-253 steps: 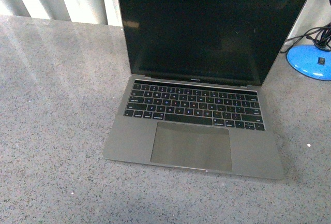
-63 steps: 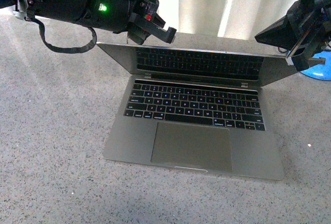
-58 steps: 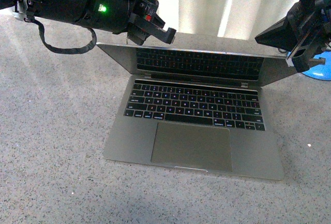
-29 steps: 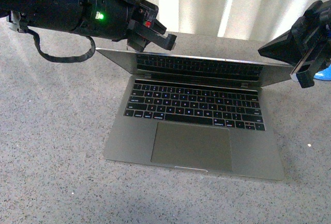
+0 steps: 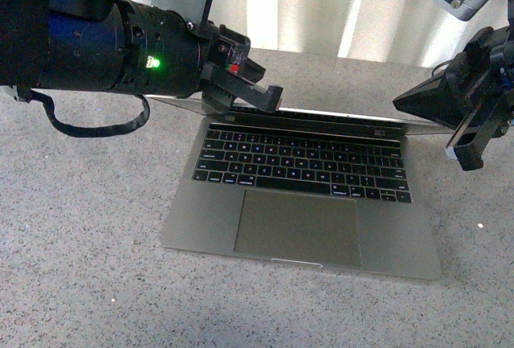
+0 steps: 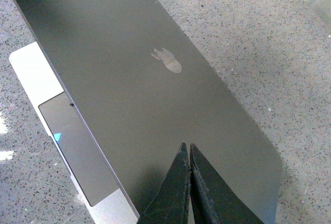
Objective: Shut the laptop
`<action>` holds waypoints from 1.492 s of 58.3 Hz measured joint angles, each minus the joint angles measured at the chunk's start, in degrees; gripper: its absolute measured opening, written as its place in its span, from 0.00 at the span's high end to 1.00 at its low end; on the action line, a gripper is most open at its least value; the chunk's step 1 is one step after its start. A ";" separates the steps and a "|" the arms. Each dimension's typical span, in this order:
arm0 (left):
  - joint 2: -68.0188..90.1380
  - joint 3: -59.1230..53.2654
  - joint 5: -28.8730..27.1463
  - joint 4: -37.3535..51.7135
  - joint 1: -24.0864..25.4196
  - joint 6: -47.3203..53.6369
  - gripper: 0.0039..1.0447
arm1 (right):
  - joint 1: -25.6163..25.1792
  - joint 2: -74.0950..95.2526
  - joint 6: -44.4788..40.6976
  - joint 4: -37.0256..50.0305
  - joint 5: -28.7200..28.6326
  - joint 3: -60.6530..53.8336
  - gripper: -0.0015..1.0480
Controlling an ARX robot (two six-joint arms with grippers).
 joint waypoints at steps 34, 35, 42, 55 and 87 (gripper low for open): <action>0.22 -4.55 0.15 3.93 -0.74 -3.41 0.97 | 0.48 0.37 1.60 3.02 -0.09 -4.31 0.99; 0.24 -4.66 0.15 4.04 -0.72 -3.43 0.97 | 0.55 0.50 1.70 3.17 -0.11 -4.46 0.99; 0.96 -5.68 0.15 5.38 -0.46 -4.39 0.97 | 0.77 1.05 1.99 3.85 -0.11 -5.09 0.99; 2.38 -6.78 0.55 6.64 -0.13 -5.66 0.97 | 1.11 2.10 2.21 4.96 -0.02 -5.86 0.99; 3.21 -9.38 1.44 8.79 -1.18 -7.91 0.97 | 2.05 2.86 3.43 6.69 0.11 -8.63 0.99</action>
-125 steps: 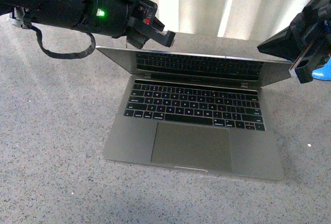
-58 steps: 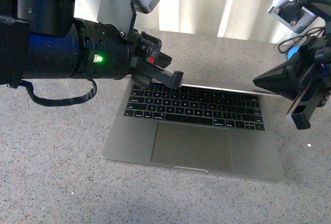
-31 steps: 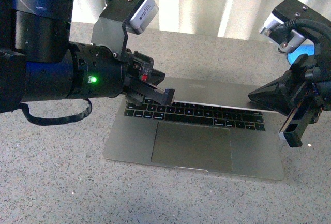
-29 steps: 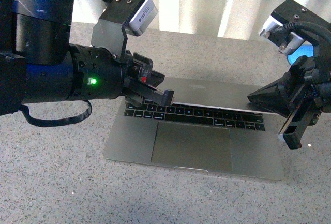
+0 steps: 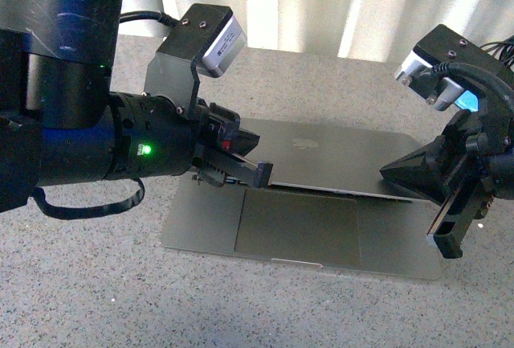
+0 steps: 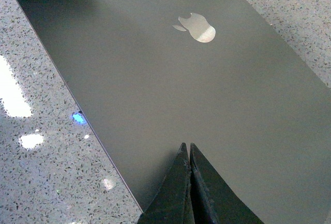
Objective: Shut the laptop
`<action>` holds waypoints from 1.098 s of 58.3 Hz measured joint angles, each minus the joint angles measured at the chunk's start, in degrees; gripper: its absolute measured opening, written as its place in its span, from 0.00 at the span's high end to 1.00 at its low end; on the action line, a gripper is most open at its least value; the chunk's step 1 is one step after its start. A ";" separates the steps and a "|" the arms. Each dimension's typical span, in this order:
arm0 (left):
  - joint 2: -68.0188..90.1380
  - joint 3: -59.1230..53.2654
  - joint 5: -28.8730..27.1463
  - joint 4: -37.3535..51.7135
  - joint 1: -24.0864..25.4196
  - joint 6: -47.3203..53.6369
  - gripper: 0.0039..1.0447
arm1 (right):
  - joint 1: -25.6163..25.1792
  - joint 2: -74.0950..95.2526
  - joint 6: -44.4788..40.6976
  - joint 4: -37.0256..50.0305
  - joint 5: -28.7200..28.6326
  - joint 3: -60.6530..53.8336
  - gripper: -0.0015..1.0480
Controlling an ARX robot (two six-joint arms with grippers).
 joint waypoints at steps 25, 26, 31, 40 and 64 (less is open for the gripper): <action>0.70 -1.49 0.17 3.15 -0.79 -2.60 0.97 | 0.09 1.01 0.46 1.77 0.02 -1.07 0.99; 0.79 -1.49 0.17 3.30 -0.81 -2.67 0.97 | 0.09 1.14 0.48 1.92 0.00 -1.11 0.99; 1.62 -1.55 0.22 4.09 -0.92 -3.52 0.97 | 0.07 1.55 0.63 2.38 0.02 -1.40 0.99; 3.15 -2.14 1.20 5.11 -1.42 -5.64 0.97 | -0.13 2.23 0.85 3.52 -0.04 -2.93 0.99; 6.95 -3.50 2.82 6.45 -1.97 -8.33 0.97 | -0.63 2.67 1.73 4.26 -0.44 -4.37 0.99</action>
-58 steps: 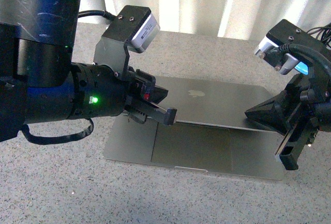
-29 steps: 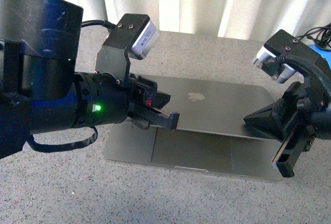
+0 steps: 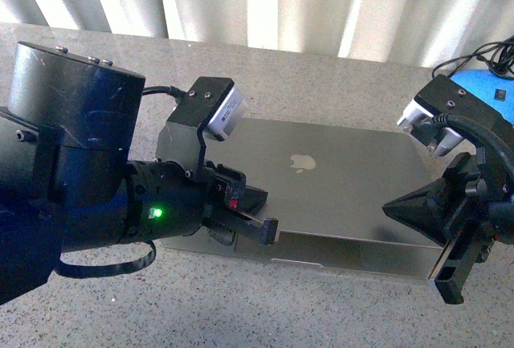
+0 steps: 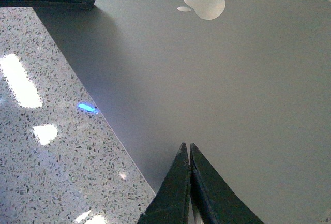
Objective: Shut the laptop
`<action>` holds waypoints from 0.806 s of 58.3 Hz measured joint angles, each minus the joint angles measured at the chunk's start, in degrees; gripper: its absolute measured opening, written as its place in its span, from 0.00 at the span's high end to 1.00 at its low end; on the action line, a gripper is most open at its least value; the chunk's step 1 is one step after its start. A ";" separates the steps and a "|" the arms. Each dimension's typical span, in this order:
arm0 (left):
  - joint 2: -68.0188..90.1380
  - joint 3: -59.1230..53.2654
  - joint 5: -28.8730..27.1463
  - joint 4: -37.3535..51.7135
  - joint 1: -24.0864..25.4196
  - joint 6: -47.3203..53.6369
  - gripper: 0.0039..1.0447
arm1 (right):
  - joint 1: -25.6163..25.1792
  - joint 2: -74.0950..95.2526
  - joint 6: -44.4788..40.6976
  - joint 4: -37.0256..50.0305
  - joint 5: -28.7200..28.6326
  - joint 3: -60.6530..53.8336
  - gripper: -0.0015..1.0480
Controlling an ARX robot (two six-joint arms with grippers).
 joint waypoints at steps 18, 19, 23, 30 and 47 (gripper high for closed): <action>0.26 -0.20 0.22 0.33 -0.02 -0.20 0.97 | -0.09 0.39 0.68 0.33 0.50 -1.75 0.99; 0.26 -0.22 0.20 0.37 -0.02 -0.22 0.97 | -0.09 0.46 0.74 0.44 0.50 -1.86 0.99; 0.26 -0.28 0.20 0.48 -0.02 -0.22 0.97 | -0.07 0.63 0.81 0.92 0.68 -2.25 0.99; 0.26 -0.70 0.20 0.74 -0.02 -0.24 0.97 | -0.04 1.03 0.83 1.53 0.77 -2.75 0.99; 0.44 -2.14 0.63 2.73 0.31 -0.48 0.97 | 0.57 2.23 0.79 3.17 1.33 -4.31 0.99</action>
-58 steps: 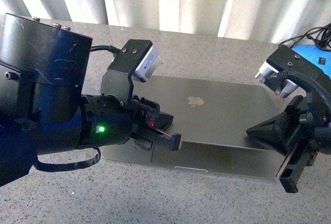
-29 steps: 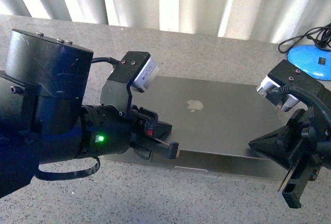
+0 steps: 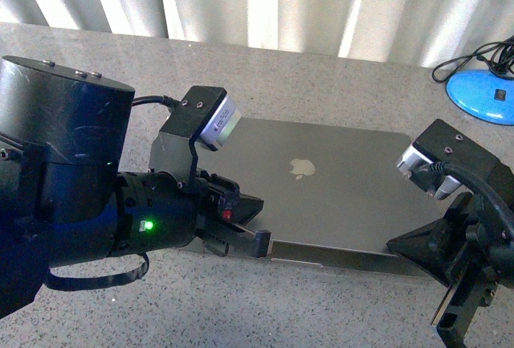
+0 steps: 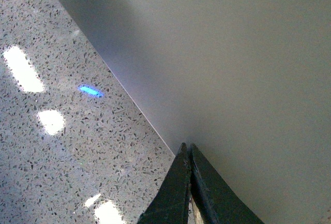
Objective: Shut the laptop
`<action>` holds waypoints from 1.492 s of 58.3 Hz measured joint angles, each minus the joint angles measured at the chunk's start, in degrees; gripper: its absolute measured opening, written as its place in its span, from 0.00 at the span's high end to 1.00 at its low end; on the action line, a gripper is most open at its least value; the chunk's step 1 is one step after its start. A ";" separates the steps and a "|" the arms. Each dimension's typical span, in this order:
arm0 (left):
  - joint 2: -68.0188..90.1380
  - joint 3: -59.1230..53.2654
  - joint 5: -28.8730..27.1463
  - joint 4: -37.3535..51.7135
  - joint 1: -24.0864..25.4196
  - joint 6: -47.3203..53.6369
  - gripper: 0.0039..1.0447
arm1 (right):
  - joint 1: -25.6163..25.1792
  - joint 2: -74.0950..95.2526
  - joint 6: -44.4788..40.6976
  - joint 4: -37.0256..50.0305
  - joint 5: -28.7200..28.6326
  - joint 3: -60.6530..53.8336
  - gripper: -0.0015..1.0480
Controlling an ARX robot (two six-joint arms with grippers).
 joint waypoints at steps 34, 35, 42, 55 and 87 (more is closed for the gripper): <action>4.48 -0.26 1.44 3.63 -0.09 -2.97 0.97 | -0.13 2.93 -0.68 1.22 0.39 -0.22 0.99; 4.55 -0.26 1.49 3.67 -0.09 -2.99 0.97 | -0.15 2.97 -0.68 1.22 0.39 -0.22 0.99; 4.98 -0.22 1.68 4.00 -0.17 -3.37 0.97 | -0.24 3.17 -0.83 1.40 0.39 -0.22 0.99; 5.77 0.00 2.49 4.37 -0.17 -3.82 0.97 | -0.22 4.02 -0.83 2.40 0.48 -0.24 0.99; 7.26 0.55 6.62 3.96 2.08 -4.70 0.97 | -0.22 8.15 -0.66 4.24 0.33 -0.22 0.99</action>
